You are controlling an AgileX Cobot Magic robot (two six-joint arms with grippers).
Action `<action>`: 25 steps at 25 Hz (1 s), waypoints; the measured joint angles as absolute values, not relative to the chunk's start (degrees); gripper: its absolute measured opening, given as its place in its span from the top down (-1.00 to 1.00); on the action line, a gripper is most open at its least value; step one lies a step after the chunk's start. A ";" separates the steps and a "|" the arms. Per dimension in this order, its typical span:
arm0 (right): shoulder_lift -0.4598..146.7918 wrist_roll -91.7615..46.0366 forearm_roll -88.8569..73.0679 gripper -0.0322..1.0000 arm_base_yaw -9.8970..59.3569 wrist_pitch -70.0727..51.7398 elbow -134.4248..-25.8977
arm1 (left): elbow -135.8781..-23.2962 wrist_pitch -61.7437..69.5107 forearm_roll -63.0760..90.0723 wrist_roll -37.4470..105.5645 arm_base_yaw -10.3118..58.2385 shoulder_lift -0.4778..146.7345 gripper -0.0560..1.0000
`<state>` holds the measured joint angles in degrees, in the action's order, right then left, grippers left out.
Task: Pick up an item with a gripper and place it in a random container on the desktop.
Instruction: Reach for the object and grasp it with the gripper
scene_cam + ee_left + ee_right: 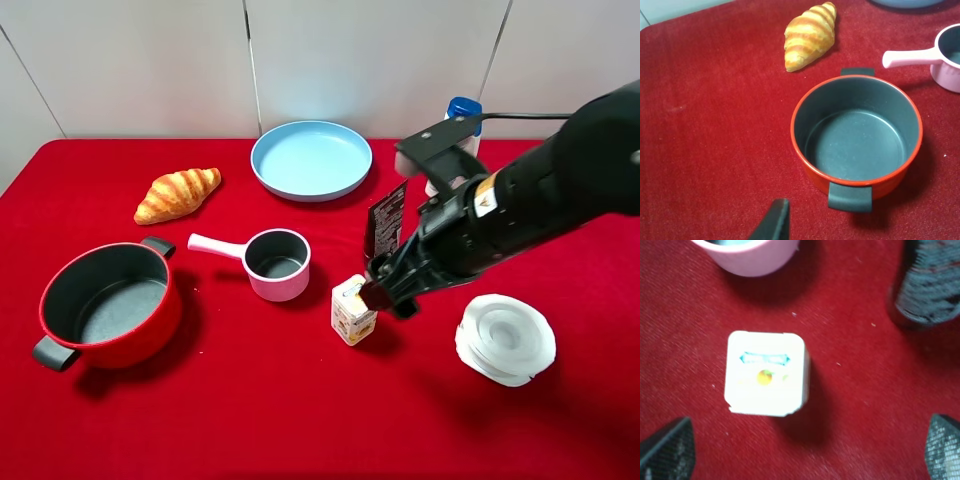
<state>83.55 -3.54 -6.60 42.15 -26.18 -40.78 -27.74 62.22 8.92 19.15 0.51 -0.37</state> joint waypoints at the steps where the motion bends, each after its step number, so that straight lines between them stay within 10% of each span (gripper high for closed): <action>1: 84.26 -3.54 -6.55 -0.41 42.47 -25.39 -40.78 | -27.74 62.22 8.92 19.15 0.51 -0.37 -0.99; 25: 93.90 -2.55 -5.04 -0.41 44.80 -16.80 -40.82 | -27.74 62.22 8.92 19.15 0.51 -0.37 -0.99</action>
